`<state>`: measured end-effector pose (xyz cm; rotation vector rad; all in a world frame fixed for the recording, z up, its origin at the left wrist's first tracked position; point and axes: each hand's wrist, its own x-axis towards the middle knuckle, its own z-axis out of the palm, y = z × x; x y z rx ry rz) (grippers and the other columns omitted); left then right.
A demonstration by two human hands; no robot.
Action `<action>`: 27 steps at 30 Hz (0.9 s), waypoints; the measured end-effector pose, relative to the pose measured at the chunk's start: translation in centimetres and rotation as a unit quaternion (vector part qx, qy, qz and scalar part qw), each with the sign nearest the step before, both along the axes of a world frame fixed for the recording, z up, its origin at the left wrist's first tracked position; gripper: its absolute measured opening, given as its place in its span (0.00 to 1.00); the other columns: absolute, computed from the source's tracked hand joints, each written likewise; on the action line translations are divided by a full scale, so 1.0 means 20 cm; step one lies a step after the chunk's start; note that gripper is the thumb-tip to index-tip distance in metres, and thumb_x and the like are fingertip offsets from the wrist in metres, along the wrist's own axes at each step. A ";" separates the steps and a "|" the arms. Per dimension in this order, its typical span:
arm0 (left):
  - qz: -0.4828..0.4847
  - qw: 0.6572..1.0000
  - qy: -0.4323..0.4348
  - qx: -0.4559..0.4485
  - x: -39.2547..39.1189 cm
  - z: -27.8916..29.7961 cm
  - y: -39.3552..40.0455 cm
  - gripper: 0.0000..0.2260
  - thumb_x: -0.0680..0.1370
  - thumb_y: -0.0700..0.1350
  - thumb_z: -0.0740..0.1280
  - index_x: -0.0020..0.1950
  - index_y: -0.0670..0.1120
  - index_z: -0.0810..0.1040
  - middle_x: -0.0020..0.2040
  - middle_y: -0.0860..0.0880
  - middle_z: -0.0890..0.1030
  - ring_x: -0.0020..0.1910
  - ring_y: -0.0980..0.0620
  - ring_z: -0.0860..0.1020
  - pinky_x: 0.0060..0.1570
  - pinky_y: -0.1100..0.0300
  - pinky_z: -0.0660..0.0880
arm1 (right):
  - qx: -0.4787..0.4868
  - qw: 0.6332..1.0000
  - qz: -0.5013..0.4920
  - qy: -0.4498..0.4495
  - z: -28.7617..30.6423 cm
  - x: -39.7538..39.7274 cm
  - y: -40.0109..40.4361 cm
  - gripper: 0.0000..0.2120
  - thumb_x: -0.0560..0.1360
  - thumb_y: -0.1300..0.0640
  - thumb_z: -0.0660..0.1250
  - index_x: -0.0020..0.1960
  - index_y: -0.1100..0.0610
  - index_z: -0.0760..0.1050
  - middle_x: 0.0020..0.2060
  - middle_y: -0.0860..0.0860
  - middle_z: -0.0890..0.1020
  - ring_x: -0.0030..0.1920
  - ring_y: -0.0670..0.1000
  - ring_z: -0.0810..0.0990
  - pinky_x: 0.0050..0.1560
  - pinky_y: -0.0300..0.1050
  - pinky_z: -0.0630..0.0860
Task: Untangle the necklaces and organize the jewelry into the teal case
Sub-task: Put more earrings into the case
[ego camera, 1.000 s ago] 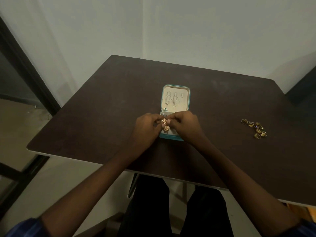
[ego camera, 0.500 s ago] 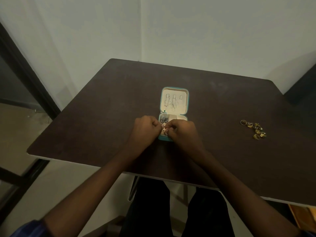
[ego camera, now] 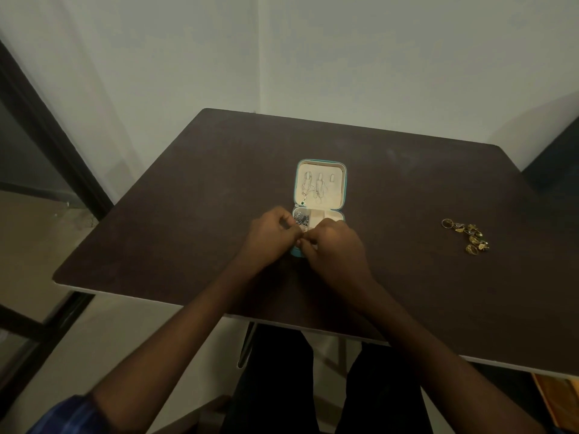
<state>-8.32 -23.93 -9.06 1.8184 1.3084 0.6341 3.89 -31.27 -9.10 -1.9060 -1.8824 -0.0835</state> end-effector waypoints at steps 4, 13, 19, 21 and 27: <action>0.010 1.000 0.002 0.001 0.00 -0.01 0.01 0.07 0.73 0.47 0.71 0.43 0.46 0.75 0.40 0.50 0.78 0.38 0.55 0.76 0.32 0.63 0.68 | 0.000 1.000 0.007 -0.006 -0.01 0.02 0.00 0.14 0.76 0.48 0.63 0.55 0.53 0.81 0.45 0.55 0.81 0.46 0.55 0.76 0.40 0.44 0.67; 0.036 0.996 0.013 0.080 0.04 0.03 -0.04 0.09 0.74 0.49 0.70 0.47 0.46 0.74 0.39 0.53 0.76 0.35 0.61 0.74 0.27 0.72 0.67 | 0.031 1.000 0.003 -0.002 -0.01 0.09 -0.07 0.09 0.75 0.51 0.64 0.50 0.53 0.81 0.41 0.54 0.82 0.41 0.54 0.76 0.38 0.43 0.65; -0.077 0.990 0.080 0.082 0.01 0.07 -0.06 0.06 0.72 0.48 0.72 0.43 0.49 0.77 0.38 0.51 0.78 0.37 0.56 0.76 0.34 0.64 0.70 | 0.022 0.999 -0.013 0.025 0.01 0.27 -0.18 0.13 0.75 0.47 0.62 0.49 0.54 0.81 0.42 0.52 0.81 0.41 0.53 0.75 0.41 0.49 0.72; -0.084 0.989 0.089 0.087 0.00 0.06 -0.08 0.03 0.73 0.45 0.71 0.42 0.48 0.77 0.38 0.51 0.79 0.38 0.55 0.77 0.35 0.64 0.71 | 0.015 0.999 -0.017 0.026 0.01 0.34 -0.21 0.13 0.75 0.47 0.60 0.48 0.52 0.80 0.40 0.51 0.80 0.41 0.52 0.75 0.42 0.49 0.72; -0.079 0.981 0.119 0.130 0.02 0.07 -0.11 0.02 0.75 0.43 0.69 0.42 0.49 0.78 0.41 0.51 0.78 0.39 0.58 0.75 0.34 0.67 0.67 | 0.030 0.997 -0.043 0.055 0.00 0.53 -0.32 0.17 0.75 0.44 0.57 0.50 0.52 0.80 0.40 0.50 0.81 0.41 0.51 0.75 0.41 0.49 0.72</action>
